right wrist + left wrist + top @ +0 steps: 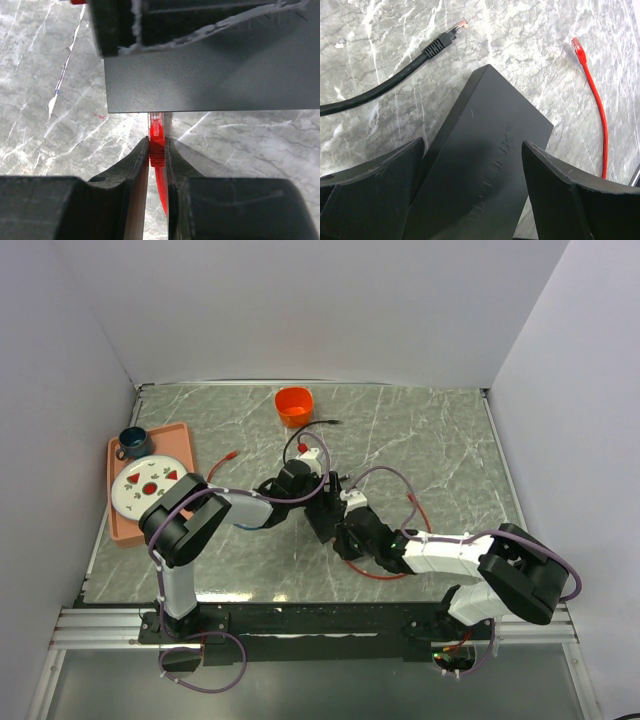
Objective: Insert the plug into the switch port
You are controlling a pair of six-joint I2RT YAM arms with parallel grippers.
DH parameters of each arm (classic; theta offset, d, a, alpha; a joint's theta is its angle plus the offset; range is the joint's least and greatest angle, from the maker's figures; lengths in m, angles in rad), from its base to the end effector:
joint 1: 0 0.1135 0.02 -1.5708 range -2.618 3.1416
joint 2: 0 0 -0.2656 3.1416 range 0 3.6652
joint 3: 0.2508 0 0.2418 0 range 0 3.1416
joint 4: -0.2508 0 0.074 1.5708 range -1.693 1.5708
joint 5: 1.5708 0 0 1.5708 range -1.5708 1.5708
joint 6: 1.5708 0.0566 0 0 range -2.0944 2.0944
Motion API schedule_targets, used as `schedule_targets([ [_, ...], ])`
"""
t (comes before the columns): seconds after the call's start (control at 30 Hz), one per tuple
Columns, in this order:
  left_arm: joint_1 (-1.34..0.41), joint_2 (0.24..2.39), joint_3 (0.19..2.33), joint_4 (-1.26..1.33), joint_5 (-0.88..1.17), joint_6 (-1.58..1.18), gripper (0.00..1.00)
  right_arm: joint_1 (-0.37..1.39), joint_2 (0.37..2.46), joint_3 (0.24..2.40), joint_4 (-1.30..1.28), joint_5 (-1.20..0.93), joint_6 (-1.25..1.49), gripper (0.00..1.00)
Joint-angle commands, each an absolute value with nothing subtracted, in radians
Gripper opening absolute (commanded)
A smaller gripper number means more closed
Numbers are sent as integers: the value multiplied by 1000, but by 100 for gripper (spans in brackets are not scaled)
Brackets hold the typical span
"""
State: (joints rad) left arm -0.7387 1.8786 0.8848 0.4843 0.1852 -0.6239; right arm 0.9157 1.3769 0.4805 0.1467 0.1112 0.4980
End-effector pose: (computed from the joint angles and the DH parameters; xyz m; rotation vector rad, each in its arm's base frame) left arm 0.2826 -0.2715 0.1398 0.2497 2.2233 -0.9867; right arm 0.1617 0.2002 0.1399 -0.4384 2.3475 0.5738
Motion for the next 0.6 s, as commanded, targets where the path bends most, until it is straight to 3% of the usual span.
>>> schedule_targets([
  [0.0, -796, 1902, 853, 272, 210, -699, 86, 936, 1362, 511, 239, 152, 508, 0],
  [0.57, -792, 1881, 879, 187, 98, -698, 85, 963, 1305, 474, 213, 212, 531, 0],
])
